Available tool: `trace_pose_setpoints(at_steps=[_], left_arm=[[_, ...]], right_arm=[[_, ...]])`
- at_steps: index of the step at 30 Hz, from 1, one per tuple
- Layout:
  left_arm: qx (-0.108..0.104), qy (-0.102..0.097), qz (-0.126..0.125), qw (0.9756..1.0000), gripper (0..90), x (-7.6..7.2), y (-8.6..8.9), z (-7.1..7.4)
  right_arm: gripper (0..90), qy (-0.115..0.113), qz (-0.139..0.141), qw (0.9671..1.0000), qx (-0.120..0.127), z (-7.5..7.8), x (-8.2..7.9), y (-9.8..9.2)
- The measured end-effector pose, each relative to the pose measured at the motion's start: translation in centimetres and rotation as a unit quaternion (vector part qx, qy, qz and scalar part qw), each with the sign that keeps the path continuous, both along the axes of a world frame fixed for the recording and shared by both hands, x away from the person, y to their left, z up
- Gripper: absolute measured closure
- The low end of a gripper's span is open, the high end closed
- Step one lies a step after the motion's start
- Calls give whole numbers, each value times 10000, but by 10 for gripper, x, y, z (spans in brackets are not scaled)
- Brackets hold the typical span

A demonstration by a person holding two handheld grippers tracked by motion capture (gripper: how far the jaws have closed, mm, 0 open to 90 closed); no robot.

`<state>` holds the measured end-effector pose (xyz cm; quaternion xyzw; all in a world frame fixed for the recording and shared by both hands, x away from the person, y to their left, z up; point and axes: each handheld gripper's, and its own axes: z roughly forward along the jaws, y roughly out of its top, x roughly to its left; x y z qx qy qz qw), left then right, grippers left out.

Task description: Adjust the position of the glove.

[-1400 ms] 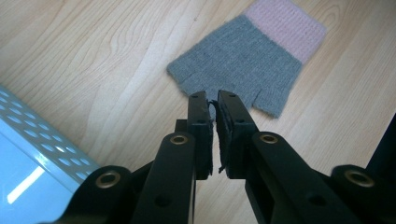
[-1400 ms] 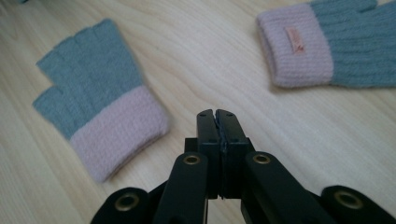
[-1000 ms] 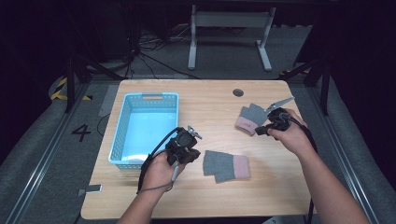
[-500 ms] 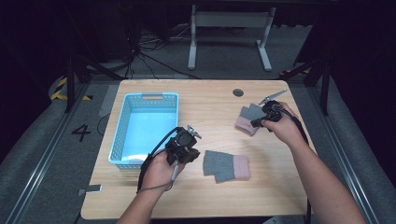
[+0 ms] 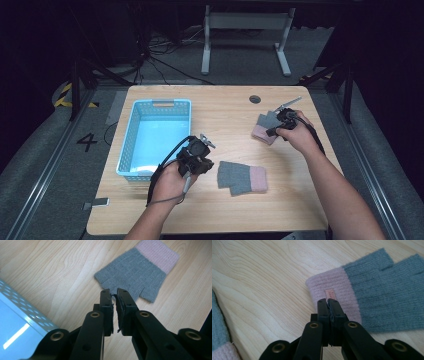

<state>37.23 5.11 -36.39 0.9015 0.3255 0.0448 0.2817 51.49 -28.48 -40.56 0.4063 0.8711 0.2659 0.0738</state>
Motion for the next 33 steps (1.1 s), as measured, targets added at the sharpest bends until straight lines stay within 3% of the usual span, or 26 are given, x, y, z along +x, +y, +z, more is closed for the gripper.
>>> trace_pose_setpoints(at_steps=[6,14,18,33], left_arm=[[25,2,-6,10000,831,0,0,0],[9,10,13,10000,831,-1,0,0],[32,19,-12,10000,831,0,0,0],[71,9,-115,9999,815,1,-7,0]], right_arm=[[889,-51,-66,9999,130,-5,2,1],[884,59,-115,9999,-67,-15,4,1],[886,127,-173,9998,-33,-19,3,-3],[898,292,-304,9990,-124,-17,-9,-24]])
